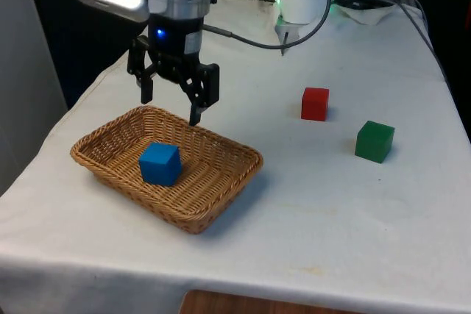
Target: Pick up the blue cube and place it into the basket.
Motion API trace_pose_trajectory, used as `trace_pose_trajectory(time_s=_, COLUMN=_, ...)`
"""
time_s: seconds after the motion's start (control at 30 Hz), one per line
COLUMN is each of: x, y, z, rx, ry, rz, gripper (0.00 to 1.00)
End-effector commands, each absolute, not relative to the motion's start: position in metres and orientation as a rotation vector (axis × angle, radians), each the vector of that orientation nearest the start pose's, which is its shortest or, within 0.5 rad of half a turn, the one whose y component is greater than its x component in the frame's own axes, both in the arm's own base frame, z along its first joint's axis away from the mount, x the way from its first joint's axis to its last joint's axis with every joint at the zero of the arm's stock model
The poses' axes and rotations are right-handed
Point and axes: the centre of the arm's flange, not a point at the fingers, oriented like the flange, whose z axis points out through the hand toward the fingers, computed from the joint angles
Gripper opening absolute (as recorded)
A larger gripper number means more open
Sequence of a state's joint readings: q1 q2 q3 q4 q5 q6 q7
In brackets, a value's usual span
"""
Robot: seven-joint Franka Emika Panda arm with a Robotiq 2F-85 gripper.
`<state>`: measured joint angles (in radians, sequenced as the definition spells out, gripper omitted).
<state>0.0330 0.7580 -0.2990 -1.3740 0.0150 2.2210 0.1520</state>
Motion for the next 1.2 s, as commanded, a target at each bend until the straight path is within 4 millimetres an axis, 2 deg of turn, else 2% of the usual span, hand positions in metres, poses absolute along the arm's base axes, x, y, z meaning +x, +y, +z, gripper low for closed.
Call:
trace_pose_trajectory(time_s=0.0, x=0.729, y=-0.144, z=0.293, rx=-3.278, ry=0.554, rz=-0.185, gripper=1.0)
trace_pose_trajectory(time_s=0.13, x=0.728, y=-0.14, z=0.296, rx=-3.276, ry=0.545, rz=-0.178, gripper=1.0)
trace_pose_trajectory(time_s=0.3, x=0.722, y=-0.138, z=0.317, rx=-3.277, ry=0.525, rz=-0.173, gripper=1.0)
trace_pose_trajectory(time_s=0.33, x=0.725, y=-0.138, z=0.311, rx=-3.277, ry=0.532, rz=-0.169, gripper=1.0)
trace_pose_trajectory(time_s=0.4, x=0.718, y=-0.138, z=0.327, rx=-3.278, ry=0.514, rz=-0.167, gripper=1.0)
trace_pose_trajectory(time_s=0.47, x=0.715, y=-0.137, z=0.335, rx=-3.279, ry=0.506, rz=-0.167, gripper=1.0)
trace_pose_trajectory(time_s=0.63, x=0.711, y=-0.136, z=0.343, rx=-3.279, ry=0.497, rz=-0.164, gripper=1.0)
trace_pose_trajectory(time_s=0.7, x=0.707, y=-0.133, z=0.355, rx=-3.279, ry=0.477, rz=-0.166, gripper=1.0)
trace_pose_trajectory(time_s=1.07, x=0.698, y=-0.127, z=0.386, rx=-3.277, ry=0.425, rz=-0.152, gripper=1.0)
trace_pose_trajectory(time_s=1.17, x=0.699, y=-0.127, z=0.387, rx=-3.274, ry=0.425, rz=-0.149, gripper=1.0)
